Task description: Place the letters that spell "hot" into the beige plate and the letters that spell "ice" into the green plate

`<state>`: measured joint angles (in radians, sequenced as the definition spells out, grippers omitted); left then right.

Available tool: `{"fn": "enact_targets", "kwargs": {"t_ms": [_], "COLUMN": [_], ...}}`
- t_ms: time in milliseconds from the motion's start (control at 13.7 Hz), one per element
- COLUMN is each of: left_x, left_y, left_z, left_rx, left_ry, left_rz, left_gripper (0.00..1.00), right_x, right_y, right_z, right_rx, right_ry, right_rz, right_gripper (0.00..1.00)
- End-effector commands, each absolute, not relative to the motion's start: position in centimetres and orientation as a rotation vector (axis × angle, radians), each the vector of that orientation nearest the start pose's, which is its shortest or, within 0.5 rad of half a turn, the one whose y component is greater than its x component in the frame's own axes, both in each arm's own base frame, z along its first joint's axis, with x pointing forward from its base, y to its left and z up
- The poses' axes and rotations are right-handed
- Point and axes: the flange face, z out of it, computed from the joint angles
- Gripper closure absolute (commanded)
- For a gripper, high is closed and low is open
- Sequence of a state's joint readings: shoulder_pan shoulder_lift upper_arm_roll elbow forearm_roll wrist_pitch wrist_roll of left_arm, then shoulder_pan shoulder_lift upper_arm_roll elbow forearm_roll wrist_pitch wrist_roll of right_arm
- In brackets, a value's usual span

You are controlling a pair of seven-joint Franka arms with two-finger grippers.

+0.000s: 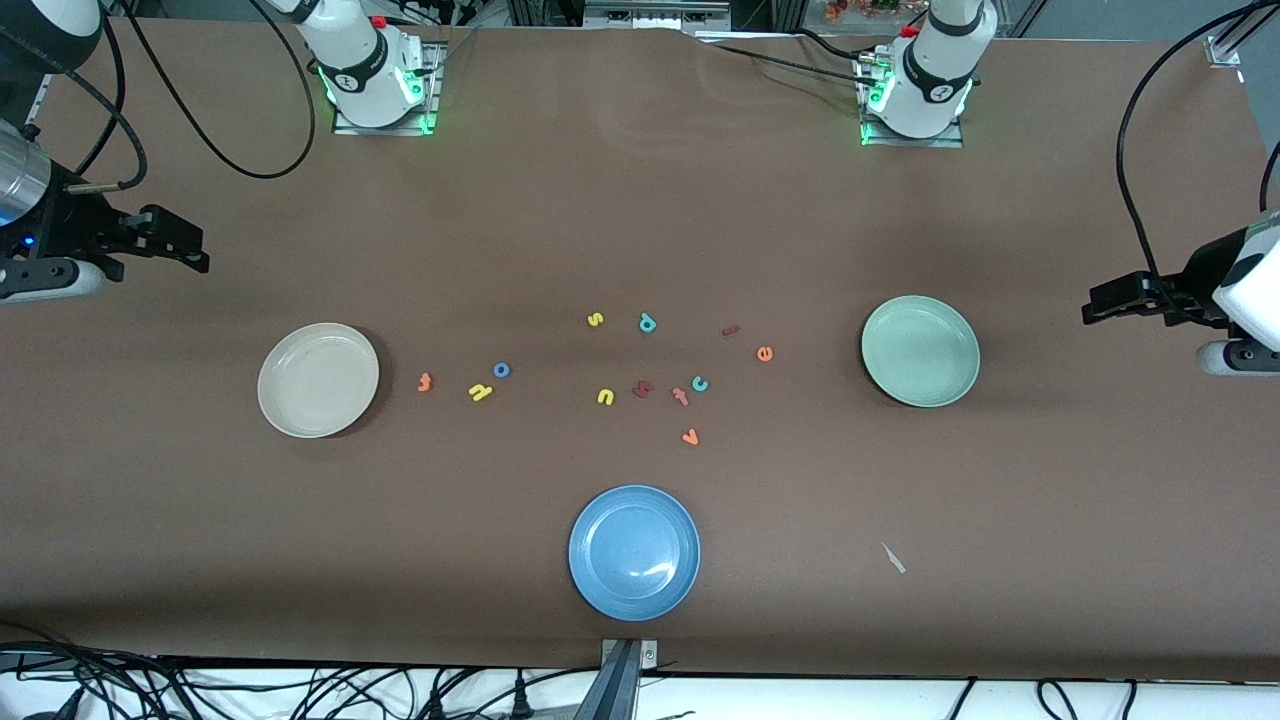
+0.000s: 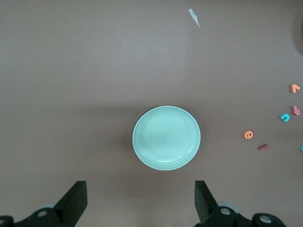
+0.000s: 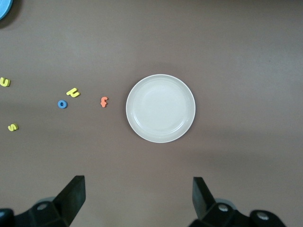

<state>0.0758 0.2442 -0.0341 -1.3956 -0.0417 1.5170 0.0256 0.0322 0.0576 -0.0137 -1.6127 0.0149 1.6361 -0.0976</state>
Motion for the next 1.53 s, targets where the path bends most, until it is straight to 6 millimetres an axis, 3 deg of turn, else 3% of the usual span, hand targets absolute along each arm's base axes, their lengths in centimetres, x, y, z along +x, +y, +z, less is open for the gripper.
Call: {"fn": "enact_targets", "kwargs": {"t_ms": [0,1456], "left_x": [61.98,61.97], "left_y": [2.38,2.18], "left_z": [56.07,56.06], "left_rx": [-3.196,-3.195], "left_ry": [-0.036,-0.033], "left_rz": [0.178,0.181], "left_gripper": [0.0,0.0], "right_x": [57.5,57.57], "right_y": [1.15,0.64], "right_z": [58.16,57.97], "right_rx": [-3.111,-3.112], "right_ry": [-0.172,-0.124], "right_rz": [0.061,0.068], "right_gripper": [0.0,0.0]}}
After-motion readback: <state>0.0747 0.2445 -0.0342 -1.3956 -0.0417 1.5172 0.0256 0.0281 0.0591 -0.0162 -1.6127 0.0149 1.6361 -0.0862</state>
